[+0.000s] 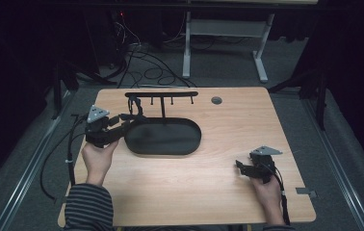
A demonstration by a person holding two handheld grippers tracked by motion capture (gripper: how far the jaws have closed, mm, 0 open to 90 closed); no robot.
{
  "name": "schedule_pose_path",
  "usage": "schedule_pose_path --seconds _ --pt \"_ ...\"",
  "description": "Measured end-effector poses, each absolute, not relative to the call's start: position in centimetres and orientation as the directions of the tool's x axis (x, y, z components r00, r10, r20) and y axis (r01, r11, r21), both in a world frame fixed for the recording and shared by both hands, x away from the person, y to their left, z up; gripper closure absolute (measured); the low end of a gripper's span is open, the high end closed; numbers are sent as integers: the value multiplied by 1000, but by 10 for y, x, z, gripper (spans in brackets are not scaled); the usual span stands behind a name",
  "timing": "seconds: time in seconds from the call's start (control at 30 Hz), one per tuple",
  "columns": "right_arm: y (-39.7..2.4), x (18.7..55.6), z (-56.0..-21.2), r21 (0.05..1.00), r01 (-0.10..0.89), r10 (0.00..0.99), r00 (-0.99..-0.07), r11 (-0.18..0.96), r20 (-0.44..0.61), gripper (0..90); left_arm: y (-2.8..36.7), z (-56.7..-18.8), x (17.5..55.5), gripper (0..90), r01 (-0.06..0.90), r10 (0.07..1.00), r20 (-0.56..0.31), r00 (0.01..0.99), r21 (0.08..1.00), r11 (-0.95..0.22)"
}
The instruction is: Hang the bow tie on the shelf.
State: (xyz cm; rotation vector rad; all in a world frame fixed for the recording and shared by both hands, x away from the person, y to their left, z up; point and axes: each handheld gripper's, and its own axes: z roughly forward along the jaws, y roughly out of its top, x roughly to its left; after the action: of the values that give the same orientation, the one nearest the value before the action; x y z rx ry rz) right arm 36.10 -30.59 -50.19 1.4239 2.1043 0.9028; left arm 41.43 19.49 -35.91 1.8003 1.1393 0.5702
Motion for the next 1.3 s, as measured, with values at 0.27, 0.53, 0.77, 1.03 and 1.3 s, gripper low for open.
schedule_pose_path --seconds 0.27,0.53,0.77,1.03,1.3 --pt "-306 361 -502 723 640 928 -373 258 -1 321 202 -365 408 519 472 883 -95 459 869 -152" --pt "-305 361 -502 723 641 928 -372 258 -2 322 204 -366 401 519 464 880 -99 465 873 -147" --pt "-305 361 -502 724 639 928 -372 260 -5 322 207 -369 395 516 467 879 -105 466 873 -143" --pt "-305 361 -502 723 639 928 -372 262 -7 322 208 -372 389 517 469 877 -106 468 871 -145" --pt "-305 361 -502 723 639 928 -372 263 -9 322 208 -374 384 516 465 875 -109 472 874 -142"
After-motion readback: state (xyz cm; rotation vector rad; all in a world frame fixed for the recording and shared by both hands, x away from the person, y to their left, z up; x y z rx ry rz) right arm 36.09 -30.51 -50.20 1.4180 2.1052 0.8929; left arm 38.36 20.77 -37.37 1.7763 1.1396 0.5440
